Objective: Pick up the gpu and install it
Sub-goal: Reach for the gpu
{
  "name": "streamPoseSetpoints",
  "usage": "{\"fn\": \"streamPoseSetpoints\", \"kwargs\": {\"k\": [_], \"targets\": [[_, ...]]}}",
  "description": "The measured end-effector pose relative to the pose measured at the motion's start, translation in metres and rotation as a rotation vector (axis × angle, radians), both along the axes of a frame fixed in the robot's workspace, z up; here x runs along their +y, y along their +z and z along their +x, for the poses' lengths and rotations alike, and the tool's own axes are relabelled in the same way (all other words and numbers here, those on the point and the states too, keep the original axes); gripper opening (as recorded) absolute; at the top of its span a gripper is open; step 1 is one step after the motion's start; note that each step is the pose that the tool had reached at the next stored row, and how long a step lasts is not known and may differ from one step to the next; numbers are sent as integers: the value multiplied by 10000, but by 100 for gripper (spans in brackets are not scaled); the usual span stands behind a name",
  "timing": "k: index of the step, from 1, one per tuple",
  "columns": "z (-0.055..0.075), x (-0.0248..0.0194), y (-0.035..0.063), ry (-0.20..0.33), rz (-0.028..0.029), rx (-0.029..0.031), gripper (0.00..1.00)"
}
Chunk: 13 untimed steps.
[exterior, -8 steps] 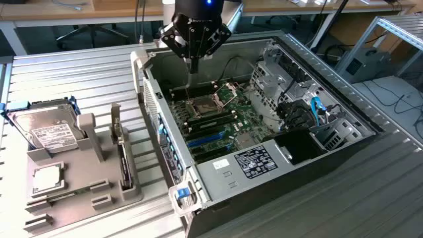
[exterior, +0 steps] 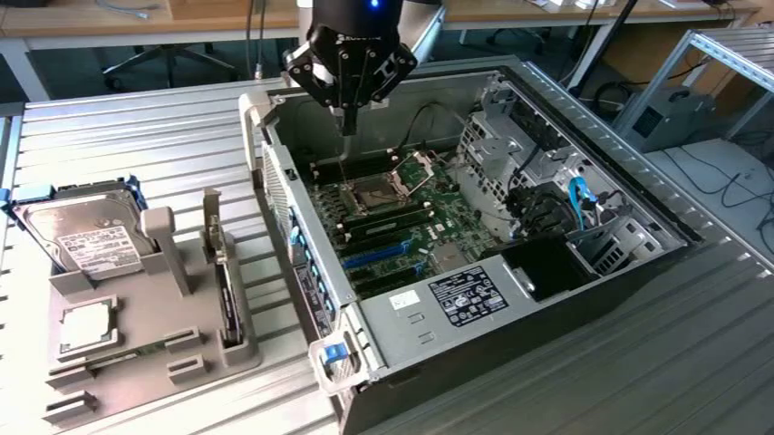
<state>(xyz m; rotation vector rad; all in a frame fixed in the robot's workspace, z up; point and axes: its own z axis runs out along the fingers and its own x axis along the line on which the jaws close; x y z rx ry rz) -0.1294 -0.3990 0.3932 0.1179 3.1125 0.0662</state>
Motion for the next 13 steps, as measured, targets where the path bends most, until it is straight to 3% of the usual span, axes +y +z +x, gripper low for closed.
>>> {"fn": "streamPoseSetpoints", "kwargs": {"k": [13], "targets": [[-80,0,-1,-1,0,0,11]]}}
